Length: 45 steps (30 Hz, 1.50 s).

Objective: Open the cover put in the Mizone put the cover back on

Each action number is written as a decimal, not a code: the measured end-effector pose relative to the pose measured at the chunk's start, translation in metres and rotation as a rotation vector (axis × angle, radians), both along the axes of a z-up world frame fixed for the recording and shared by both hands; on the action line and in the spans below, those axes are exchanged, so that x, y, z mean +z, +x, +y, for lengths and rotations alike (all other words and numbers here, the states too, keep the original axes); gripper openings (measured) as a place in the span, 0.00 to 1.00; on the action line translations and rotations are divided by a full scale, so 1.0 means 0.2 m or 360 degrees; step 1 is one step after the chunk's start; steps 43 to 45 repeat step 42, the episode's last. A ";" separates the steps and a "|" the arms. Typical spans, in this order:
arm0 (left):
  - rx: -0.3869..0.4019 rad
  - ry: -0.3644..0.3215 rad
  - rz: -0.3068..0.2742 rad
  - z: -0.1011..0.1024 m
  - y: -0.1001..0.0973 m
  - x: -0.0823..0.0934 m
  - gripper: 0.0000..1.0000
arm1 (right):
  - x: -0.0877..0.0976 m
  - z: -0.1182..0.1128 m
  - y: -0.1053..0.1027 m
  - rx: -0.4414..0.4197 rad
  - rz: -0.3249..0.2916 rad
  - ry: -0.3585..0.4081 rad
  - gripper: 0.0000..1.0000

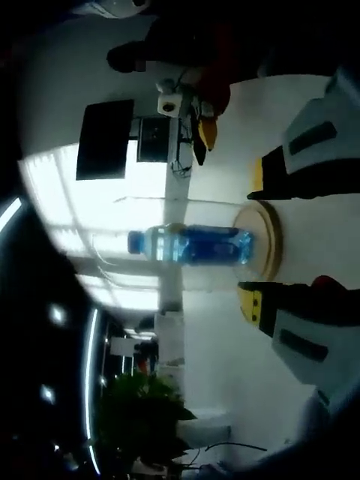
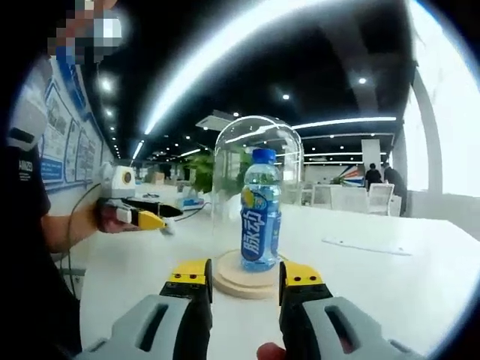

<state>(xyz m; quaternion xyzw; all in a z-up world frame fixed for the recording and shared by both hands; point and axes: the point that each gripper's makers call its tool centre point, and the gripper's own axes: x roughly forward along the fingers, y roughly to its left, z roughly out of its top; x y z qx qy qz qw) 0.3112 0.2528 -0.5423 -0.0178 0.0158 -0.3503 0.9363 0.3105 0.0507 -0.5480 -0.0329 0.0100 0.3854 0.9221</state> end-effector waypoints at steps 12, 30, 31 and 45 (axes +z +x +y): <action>0.0013 -0.0016 -0.0003 0.00 0.02 -0.16 0.33 | -0.18 -0.06 0.03 -0.0082 0.0014 0.0049 0.30; 0.0020 0.0051 0.0032 -0.03 -0.01 -0.24 0.30 | -0.28 -0.01 0.00 -0.0083 0.0108 -0.0049 0.27; 0.0019 0.0063 0.0028 -0.04 -0.01 -0.25 0.30 | -0.28 -0.01 0.00 -0.0080 0.0110 -0.0054 0.27; 0.0011 0.0006 0.0079 -0.03 -0.01 -0.25 0.30 | -0.31 -0.03 0.00 -0.0096 0.0127 -0.0081 0.26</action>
